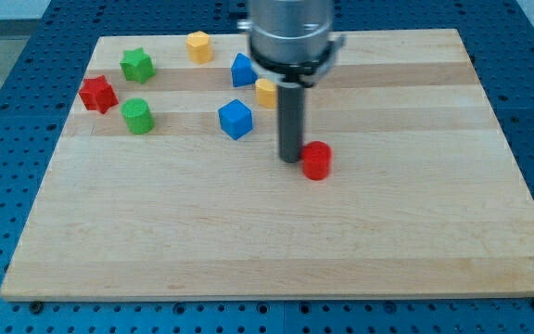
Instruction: Slide the red circle towards the top right
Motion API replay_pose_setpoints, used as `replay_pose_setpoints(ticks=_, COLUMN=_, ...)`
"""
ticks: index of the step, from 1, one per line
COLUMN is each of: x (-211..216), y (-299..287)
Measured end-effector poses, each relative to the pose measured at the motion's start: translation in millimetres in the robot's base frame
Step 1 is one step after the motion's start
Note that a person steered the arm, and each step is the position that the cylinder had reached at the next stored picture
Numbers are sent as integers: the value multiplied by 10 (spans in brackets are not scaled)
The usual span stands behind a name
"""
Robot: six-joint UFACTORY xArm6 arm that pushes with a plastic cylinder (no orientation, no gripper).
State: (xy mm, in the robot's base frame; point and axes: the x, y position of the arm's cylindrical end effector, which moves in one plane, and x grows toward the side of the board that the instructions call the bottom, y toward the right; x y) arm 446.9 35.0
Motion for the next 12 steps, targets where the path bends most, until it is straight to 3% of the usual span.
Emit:
replay_pose_setpoints(ticks=2, x=202, y=-259)
replay_pose_setpoints(ticks=3, x=829, y=-167)
replay_pose_setpoints(ticks=5, x=339, y=241)
replay_pose_setpoints(ticks=7, x=237, y=650)
replay_pose_setpoints(ticks=9, x=-295, y=619)
replay_pose_setpoints(ticks=12, x=-496, y=340)
